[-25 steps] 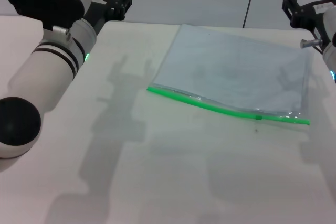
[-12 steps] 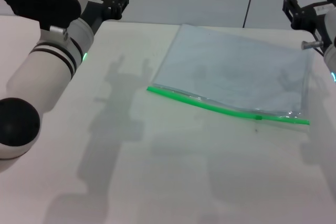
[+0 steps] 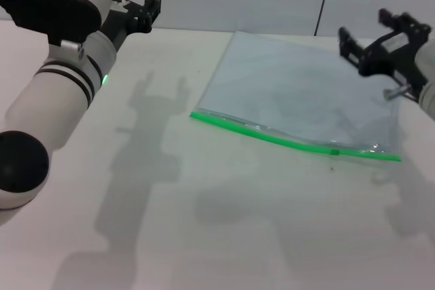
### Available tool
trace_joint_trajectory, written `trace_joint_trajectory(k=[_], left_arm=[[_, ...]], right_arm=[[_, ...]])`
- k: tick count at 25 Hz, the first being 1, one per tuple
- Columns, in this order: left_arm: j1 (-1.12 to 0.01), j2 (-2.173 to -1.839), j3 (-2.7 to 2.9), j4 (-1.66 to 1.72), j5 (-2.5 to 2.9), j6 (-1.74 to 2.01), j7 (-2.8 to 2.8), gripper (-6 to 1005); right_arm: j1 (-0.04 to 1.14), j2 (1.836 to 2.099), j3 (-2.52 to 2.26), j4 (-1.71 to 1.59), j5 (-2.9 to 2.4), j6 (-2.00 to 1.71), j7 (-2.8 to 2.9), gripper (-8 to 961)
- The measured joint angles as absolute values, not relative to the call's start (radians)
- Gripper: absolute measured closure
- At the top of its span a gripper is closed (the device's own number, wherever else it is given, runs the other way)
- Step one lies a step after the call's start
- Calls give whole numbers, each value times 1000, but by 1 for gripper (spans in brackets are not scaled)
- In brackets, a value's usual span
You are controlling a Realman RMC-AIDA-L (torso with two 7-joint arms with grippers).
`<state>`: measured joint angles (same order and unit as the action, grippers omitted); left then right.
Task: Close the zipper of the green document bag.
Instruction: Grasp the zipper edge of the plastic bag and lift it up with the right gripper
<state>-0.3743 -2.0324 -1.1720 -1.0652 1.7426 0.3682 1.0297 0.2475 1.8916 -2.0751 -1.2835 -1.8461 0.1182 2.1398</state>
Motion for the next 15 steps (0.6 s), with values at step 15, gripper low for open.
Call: trace_joint_trajectory(k=[15], left_arm=[[-368,-2032,-1179,-1054,1743,368,1029,320]], right_arm=[[68,1920,-1847,-1512,-2077,-505,1919,226]])
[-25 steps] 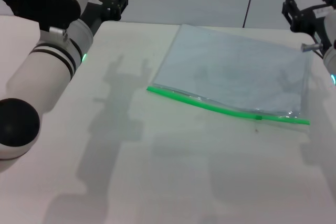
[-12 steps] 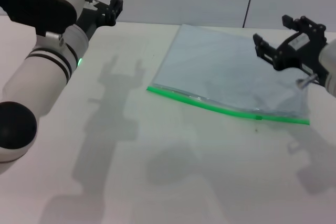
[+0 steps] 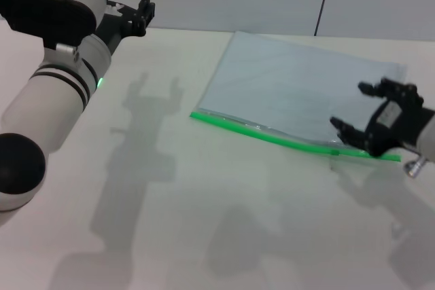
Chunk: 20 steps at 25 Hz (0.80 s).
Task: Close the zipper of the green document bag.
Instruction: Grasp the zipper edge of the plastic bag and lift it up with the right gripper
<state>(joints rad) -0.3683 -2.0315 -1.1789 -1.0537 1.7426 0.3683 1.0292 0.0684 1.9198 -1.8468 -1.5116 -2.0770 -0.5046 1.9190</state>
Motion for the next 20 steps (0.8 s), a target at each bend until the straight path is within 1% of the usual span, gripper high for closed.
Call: trace_joint_trajectory(k=[2,4,6,7,8,9,15,20], left_arm=[[-368,-2031,-1179,-1052,1743,369,1029,321],[-368,-2031,-1180,-1049,1743,370,1029,321],[-366,-2031,-1181,-1045,1743,370,1029,322],[-364,-2031,-1181,-1044,1743,370,1029,323],[-362,-2031,-1181,-1043,1743,372,1029,323],[-361,-2031,-1181,-1043,1743,375,1029,323],[-359,-2031,-1181,-1043,1743,386,1029,324],[-357,-2031,-1183,-1042,1743,391,1029,323]], right_arm=[[57,1937,-1795,-1518,-2094,-593,1887,227],[46,1961,-1754,-1528,-2138,-638,1876,228],[35,2001,-1721,-1539,-2229,-675,1871,228],[31,2016,-1712,-1545,-2277,-690,1870,229],[28,2025,-1712,-1550,-2317,-697,1870,229],[25,2029,-1717,-1554,-2352,-702,1870,229],[24,2024,-1728,-1543,-2405,-704,1854,228],[34,2025,-1741,-1515,-2483,-676,1849,229]])
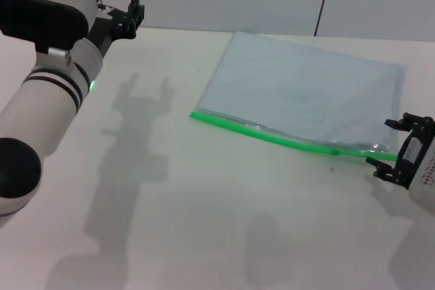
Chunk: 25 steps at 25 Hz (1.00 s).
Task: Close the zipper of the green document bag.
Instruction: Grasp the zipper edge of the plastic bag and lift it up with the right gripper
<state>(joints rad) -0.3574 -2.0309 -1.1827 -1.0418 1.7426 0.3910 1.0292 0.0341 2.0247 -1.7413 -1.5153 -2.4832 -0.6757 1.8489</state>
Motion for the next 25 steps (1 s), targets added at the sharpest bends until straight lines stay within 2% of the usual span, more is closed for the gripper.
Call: trace_joint_trajectory(k=[25], left_arm=[[-374,-2031,-1181,-1001,1720,391,1028,323]], right_arm=[[86,2029,-1805,-1340,-2643,-488,1861,228]])
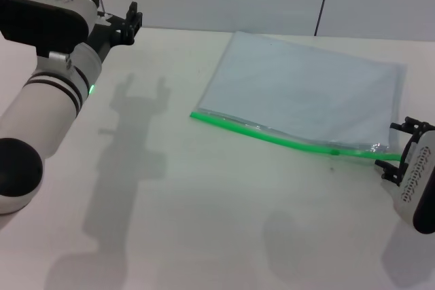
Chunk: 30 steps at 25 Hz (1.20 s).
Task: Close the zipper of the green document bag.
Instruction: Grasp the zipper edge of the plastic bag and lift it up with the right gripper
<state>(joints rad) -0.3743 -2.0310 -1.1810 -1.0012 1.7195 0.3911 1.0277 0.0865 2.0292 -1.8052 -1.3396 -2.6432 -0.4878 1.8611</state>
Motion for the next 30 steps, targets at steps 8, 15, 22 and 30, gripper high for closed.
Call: trace_joint_trajectory(k=[8,15,22,30], left_arm=[[-376,-2031,-1181,-1000,1720,391,1028,324],[-376,-2032,-1181,-998,1720,391,1028,324],[-380,-2033,-1181,-992,1720,391,1028,324],[-382,-2033,-1181,-992,1720,391,1028,323]], right_arm=[[89,2031,-1811,-1316,-2636,-398,1871,229],[109,2030,-1814,-1287,-2634,-384,1879,228],[142,2029,-1815,-1252,-2634,-365,1910,233],[156,2029,-1836,-1251,-2640,-362,1913,255]])
